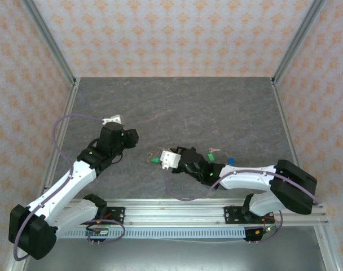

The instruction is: Put the keys on the keyring

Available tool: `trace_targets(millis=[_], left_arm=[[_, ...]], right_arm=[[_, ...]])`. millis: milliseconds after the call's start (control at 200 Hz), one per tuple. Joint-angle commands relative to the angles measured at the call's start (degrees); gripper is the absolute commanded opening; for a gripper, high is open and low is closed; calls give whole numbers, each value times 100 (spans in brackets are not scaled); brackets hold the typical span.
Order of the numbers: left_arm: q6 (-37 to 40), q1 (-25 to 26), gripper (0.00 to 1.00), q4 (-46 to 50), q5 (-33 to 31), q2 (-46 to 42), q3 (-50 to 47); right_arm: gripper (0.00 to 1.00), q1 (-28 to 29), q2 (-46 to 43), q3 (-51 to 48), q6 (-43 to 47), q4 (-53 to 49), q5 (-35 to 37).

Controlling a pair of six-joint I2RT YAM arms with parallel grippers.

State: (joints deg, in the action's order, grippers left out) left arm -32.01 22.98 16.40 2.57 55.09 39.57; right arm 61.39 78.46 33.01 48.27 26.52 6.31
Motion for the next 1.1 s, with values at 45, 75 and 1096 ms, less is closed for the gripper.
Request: trace_targets(millis=[45, 75, 1096], left_arm=[[-118, -11, 45, 29, 230, -120, -49], [-145, -13, 45, 61, 176, -125, -25], [64, -11, 42, 155, -339, -528, 103]], right_arm=[[0, -291, 1, 293, 344, 254, 269], [0, -294, 27, 354, 524, 133, 114], [0, -571, -235, 181, -1636, 132, -2478]])
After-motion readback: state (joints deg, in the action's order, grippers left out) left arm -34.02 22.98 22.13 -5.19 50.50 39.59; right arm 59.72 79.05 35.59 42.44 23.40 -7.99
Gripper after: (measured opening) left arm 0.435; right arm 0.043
